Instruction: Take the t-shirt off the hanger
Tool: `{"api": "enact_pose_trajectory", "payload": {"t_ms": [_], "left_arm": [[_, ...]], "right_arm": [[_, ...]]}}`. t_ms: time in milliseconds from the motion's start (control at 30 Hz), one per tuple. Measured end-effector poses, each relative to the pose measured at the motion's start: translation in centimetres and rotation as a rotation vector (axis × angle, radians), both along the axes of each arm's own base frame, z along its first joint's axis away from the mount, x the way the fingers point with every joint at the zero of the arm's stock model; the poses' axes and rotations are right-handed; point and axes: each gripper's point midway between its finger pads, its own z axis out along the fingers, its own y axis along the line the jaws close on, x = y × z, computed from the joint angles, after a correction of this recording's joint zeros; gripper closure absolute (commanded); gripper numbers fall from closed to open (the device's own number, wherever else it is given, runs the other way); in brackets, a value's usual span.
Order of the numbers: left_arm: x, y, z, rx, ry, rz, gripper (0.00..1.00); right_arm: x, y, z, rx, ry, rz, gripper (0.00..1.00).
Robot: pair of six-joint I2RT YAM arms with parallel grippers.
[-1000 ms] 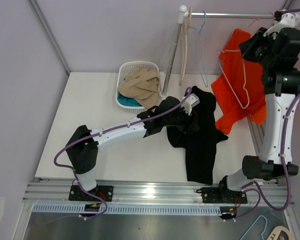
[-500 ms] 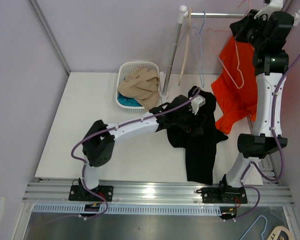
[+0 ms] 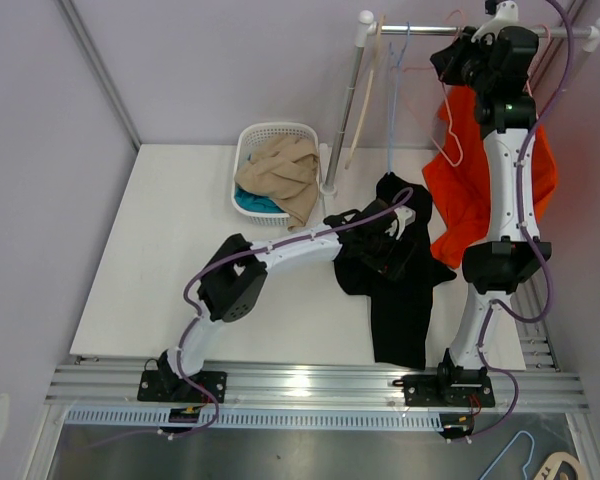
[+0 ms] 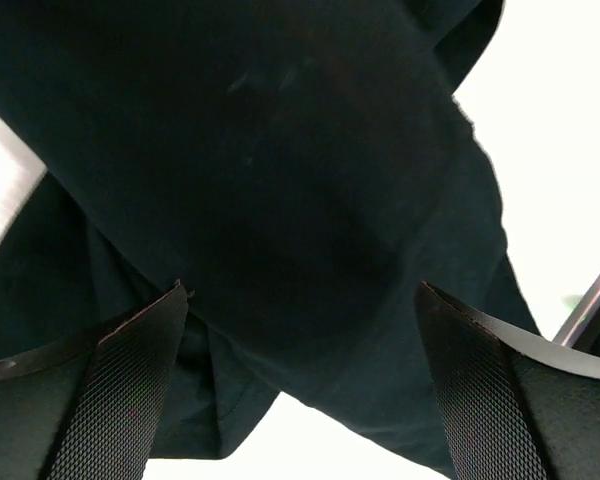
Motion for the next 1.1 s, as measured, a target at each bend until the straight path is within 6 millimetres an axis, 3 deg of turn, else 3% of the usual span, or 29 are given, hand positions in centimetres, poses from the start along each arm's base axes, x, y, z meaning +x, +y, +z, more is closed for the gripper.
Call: {"api": "enact_pose_trajectory", "payload": {"t_ms": [133,300,400,433,467,533,733,833,867,967,1100], "left_arm": [[0.1,0.3,-1.2,0.030,0.040,0.012,0.00],[1.4,-1.2,-2.2,0.038,0.082,0.011,0.01],[1.1,-1.1,-3.4,0.058,0.114,0.007,0.00],[1.0,-1.0,-3.8,0.067,0.127,0.009,0.01],[0.9,-0.9,-4.2,0.074,0.138,0.007,0.00],[0.7,-0.9,-4.6,0.082,0.154,0.008,0.01],[0.8,-0.9,-4.1,0.105,0.170,0.011,0.12],[1.0,-0.8,-4.0,0.128,0.171,0.022,0.41],[0.9,-0.6,-4.1,0.140,0.172,0.026,0.64],[0.8,0.2,-4.5,0.180,0.177,0.038,0.99],[0.6,0.8,-4.8,0.208,0.184,0.047,0.99]], "right_arm": [[1.0,0.8,-1.1,0.002,0.012,0.011,1.00],[1.1,1.8,-1.4,0.002,0.015,0.029,1.00],[1.2,2.4,-2.0,0.001,0.015,0.038,1.00],[1.2,2.5,-2.4,-0.002,0.019,0.040,0.93],[1.3,2.6,-2.6,-0.003,0.016,0.042,0.71],[1.1,2.7,-3.1,-0.001,0.028,0.045,0.52],[1.2,3.0,-5.9,-0.006,0.100,0.056,0.41],[1.0,3.0,-7.4,-0.007,0.137,0.055,0.35],[0.7,3.0,-7.9,-0.007,0.150,0.056,0.32],[0.0,3.0,-8.3,-0.009,0.166,0.055,0.27],[-1.3,2.8,-6.7,-0.011,0.142,0.052,0.19]]}}
